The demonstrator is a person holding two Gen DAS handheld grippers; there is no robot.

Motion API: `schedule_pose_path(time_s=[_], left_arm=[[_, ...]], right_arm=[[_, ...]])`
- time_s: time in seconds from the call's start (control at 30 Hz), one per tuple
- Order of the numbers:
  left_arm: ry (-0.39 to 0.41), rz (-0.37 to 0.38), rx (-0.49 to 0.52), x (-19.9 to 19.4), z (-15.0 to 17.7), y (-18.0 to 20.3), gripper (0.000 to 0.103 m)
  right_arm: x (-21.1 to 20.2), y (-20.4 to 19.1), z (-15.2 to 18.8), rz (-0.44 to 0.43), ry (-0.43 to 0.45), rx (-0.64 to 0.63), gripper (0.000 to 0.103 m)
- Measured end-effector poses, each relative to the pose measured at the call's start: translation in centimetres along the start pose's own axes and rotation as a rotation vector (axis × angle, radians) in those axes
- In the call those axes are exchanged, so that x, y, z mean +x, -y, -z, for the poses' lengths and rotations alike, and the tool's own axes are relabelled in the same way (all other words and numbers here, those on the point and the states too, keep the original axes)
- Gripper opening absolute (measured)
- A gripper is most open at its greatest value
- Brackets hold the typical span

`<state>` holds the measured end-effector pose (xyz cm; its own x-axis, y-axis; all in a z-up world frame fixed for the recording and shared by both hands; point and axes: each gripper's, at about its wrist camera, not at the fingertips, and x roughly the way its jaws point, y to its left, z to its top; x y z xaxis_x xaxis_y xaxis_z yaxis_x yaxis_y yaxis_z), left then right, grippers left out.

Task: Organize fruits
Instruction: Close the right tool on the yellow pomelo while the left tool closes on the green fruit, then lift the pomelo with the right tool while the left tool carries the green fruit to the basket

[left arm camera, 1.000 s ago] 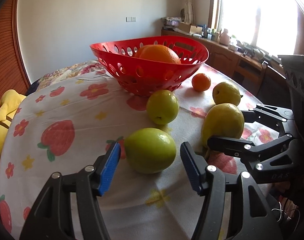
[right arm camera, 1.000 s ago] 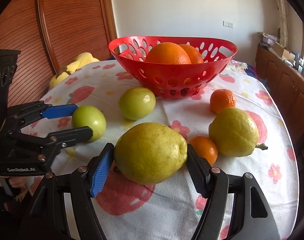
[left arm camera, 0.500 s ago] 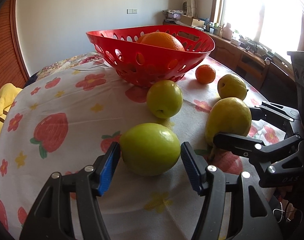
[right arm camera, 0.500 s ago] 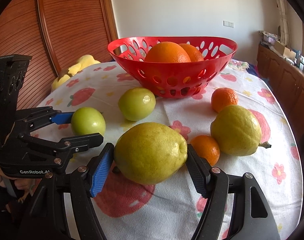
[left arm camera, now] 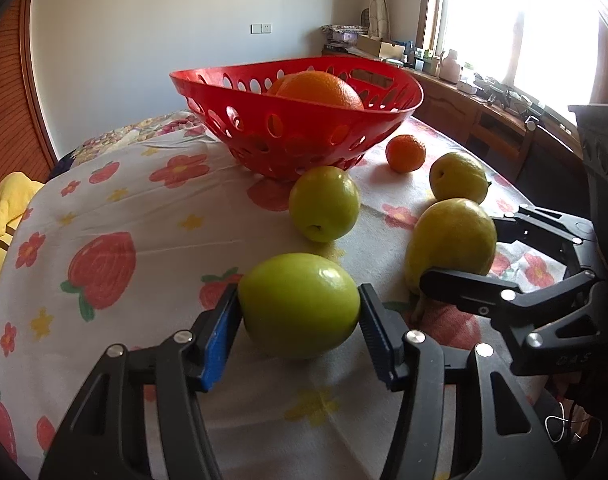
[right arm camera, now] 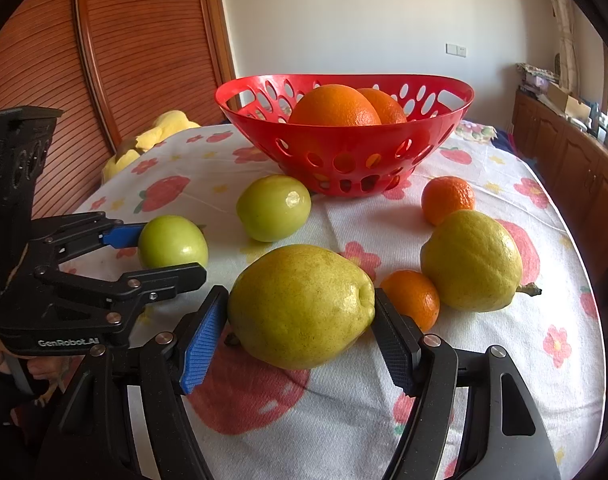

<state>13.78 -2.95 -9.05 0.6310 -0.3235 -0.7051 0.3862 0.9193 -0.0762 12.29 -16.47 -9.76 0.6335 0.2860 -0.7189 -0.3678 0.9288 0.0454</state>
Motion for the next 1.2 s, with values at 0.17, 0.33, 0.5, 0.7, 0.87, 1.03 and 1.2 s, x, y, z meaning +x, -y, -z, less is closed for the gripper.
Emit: schedule_pose_path(time_s=[0.17,0.33,0.5,0.7,0.87,1.03,1.2], left_arm=[[0.034,0.0,-0.004,-1.4,-0.4,0.0,0.057],[0.076,0.001,-0.015,-2.8,-1.0,-0.3,0.057],[0.112,-0.002,-0.014,-4.1,-2.0,-0.4,0.057],[0.148,-0.009,-0.012,-5.3,-3.0,-0.7,0.057],[0.16,-0.013,-0.01,-5.7,-3.5,-0.9,0.057],[0.17,-0.017,-0.007,-6.1,-4.1,-0.9,0.057],[0.192,-0.027,-0.002,-6.7,-4.9,-0.9,0.057]], right_arm=[[0.0,0.0,0.0,-0.001,0.0,0.001,0.073],[0.0,0.0,0.0,-0.001,0.0,0.002,0.073],[0.0,0.0,0.0,-0.001,0.0,0.003,0.073],[-0.2,0.0,-0.1,0.005,0.003,-0.007,0.072],[-0.4,-0.1,-0.1,0.006,0.006,-0.007,0.072],[-1.1,0.2,-0.5,0.012,0.015,-0.01,0.072],[-3.1,0.7,-2.0,0.001,0.062,-0.01,0.072]])
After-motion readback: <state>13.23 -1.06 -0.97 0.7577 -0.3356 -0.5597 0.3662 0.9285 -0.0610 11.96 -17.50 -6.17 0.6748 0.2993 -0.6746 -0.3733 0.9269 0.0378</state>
